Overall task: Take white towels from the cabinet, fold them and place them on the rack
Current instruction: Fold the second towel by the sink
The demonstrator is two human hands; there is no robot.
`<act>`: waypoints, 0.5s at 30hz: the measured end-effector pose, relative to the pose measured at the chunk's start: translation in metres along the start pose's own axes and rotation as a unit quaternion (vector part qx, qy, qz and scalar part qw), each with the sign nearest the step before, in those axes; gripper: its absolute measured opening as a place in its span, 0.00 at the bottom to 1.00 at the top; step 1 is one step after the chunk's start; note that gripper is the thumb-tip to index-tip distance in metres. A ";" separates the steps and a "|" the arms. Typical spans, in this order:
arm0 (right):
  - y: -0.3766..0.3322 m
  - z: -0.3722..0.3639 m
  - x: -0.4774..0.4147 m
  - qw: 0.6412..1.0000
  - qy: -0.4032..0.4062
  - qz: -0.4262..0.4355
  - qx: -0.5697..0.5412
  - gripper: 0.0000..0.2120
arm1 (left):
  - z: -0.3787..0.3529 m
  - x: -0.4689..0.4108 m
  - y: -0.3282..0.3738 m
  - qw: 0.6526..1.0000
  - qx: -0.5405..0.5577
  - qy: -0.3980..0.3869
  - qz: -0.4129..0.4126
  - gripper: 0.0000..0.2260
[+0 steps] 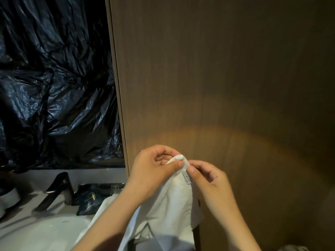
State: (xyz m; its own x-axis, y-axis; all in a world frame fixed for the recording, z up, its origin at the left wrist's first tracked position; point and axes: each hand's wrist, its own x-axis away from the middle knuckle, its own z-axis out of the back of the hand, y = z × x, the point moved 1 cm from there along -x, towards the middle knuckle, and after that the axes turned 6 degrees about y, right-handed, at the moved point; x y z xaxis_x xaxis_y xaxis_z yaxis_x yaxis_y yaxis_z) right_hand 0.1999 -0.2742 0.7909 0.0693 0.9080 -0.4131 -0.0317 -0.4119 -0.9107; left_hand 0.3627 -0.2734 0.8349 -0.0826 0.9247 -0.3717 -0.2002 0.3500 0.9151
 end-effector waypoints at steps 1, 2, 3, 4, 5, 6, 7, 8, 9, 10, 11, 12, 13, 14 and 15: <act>0.002 0.000 0.002 1.000 0.001 0.002 0.006 0.07 | -0.002 0.005 -0.002 1.000 0.003 -0.001 0.005 0.07; 0.004 0.000 0.004 1.000 -0.001 0.005 0.017 0.07 | -0.003 0.010 -0.004 1.000 0.008 -0.001 0.010 0.07; 0.006 0.001 0.006 1.000 -0.003 0.004 0.026 0.07 | -0.003 0.015 -0.007 1.000 0.010 -0.001 0.014 0.08; 0.008 0.002 0.008 1.000 -0.001 0.000 0.032 0.07 | -0.002 0.020 -0.011 1.000 0.004 0.001 0.016 0.08; 0.010 0.003 0.010 0.999 0.005 -0.008 0.034 0.07 | 0.000 0.026 -0.014 1.000 -0.012 0.006 0.020 0.07; 0.012 0.004 0.011 0.999 0.011 -0.015 0.035 0.08 | 0.001 0.032 -0.018 0.999 -0.028 0.014 0.027 0.07; 0.013 0.004 0.013 0.999 0.010 -0.020 0.036 0.08 | 0.003 0.038 -0.021 0.998 -0.034 0.024 0.038 0.06; 0.012 0.003 0.014 0.999 0.002 -0.022 0.032 0.08 | 0.004 0.043 -0.023 0.998 -0.029 0.034 0.049 0.06; 0.011 0.001 0.016 0.999 -0.008 -0.023 0.022 0.08 | 0.004 0.046 -0.025 0.997 -0.020 0.042 0.056 0.06; 0.010 -0.002 0.017 0.999 -0.019 -0.026 0.006 0.09 | 0.004 0.048 -0.025 0.997 -0.014 0.048 0.058 0.06; 0.008 -0.005 0.018 0.999 -0.027 -0.029 -0.008 0.10 | 0.004 0.048 -0.025 0.997 -0.011 0.052 0.056 0.07; 0.007 -0.007 0.019 0.999 -0.033 -0.032 -0.016 0.10 | 0.005 0.048 -0.025 0.997 -0.009 0.052 0.050 0.08; 0.006 -0.009 0.019 0.999 -0.034 -0.032 -0.017 0.11 | 0.005 0.048 -0.024 0.998 -0.007 0.050 0.042 0.09; 0.005 -0.010 0.019 0.999 -0.032 -0.029 -0.016 0.10 | 0.005 0.049 -0.023 0.998 -0.007 0.046 0.031 0.09; 0.004 -0.010 0.018 0.999 -0.029 -0.022 -0.014 0.10 | 0.006 0.050 -0.022 0.999 -0.011 0.041 0.017 0.10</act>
State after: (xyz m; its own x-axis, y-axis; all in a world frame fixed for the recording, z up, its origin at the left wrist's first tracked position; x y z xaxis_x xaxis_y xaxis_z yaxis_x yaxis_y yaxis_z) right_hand 0.2109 -0.2596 0.7801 0.0115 0.9276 -0.3735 -0.0016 -0.3735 -0.9276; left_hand 0.3692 -0.2337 0.7972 -0.1693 0.9203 -0.3526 -0.2177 0.3140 0.9241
